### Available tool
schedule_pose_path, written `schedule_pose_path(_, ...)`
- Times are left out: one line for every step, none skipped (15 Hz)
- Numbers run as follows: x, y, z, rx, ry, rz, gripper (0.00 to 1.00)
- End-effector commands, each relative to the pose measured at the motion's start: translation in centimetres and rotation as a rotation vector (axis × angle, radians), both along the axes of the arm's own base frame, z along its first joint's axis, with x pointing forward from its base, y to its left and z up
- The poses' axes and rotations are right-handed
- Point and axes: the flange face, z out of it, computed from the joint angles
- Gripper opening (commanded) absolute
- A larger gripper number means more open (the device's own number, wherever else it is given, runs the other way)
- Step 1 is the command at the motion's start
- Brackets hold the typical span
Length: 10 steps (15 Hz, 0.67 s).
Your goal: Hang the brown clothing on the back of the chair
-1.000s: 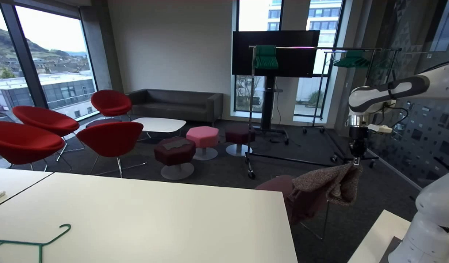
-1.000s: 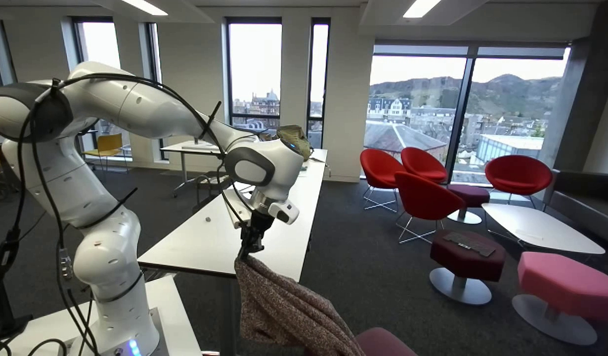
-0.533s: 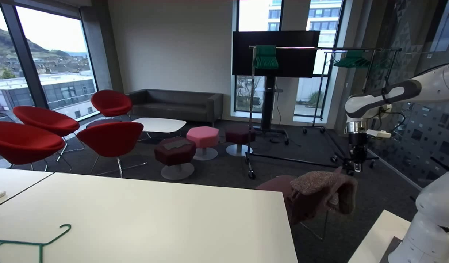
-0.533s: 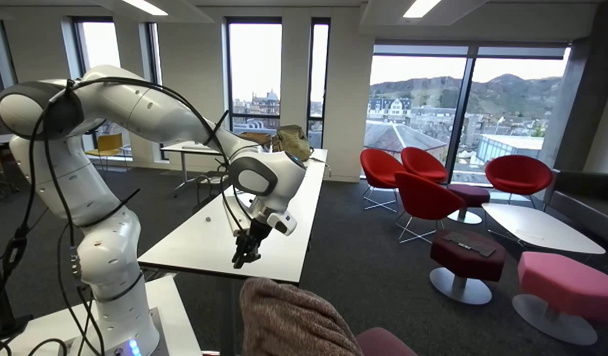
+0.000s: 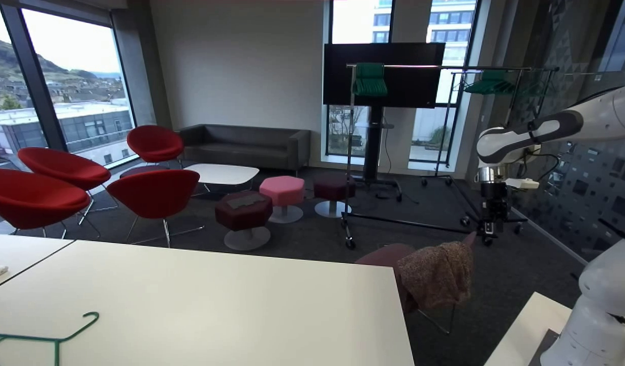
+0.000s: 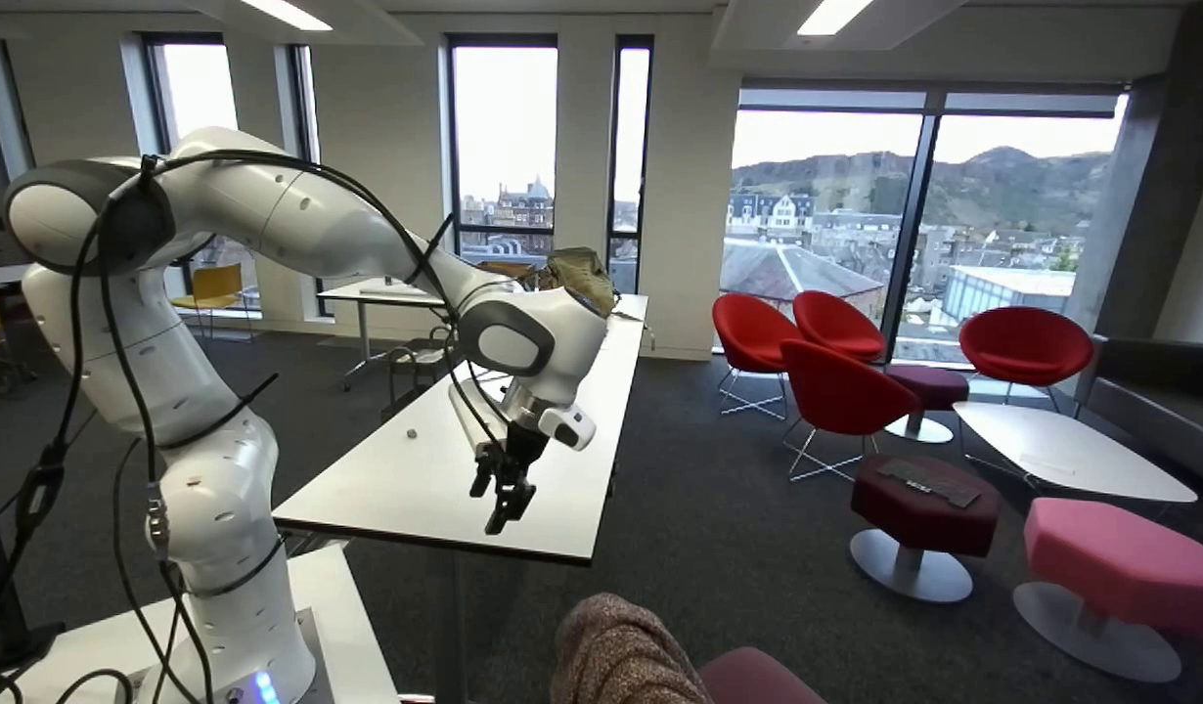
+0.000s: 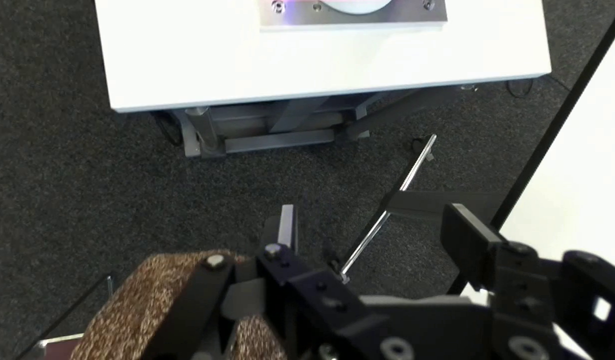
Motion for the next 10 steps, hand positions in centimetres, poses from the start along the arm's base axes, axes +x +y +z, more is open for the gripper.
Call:
schedule_pose_path(2.8,1.3,5.4,-0.102,-0.149,0.074,1.00)
schedule_pose_path(3.6,1.6,6.9,-0.115,-0.192,0.090,1.00)
schedule_pose_path(4.5,2.1,8.4,-0.101,-0.230,0.090,1.00)
schedule_pose_path(3.4,1.6,5.6,-0.086,-0.164,0.069,1.00)
schedule_pose_path(4.0,2.0,7.1,-0.097,-0.194,0.082,1.00)
schedule_pose_path(4.3,2.2,7.9,-0.103,-0.212,0.089,1.00)
schedule_pose_path(4.4,2.3,8.2,-0.105,-0.218,0.092,1.00)
schedule_pose_path(4.4,2.3,8.2,-0.105,-0.218,0.091,1.00)
schedule_pose_path(4.4,2.2,8.1,-0.104,-0.217,0.091,1.00)
schedule_pose_path(4.4,2.2,8.1,-0.104,-0.216,0.091,1.00)
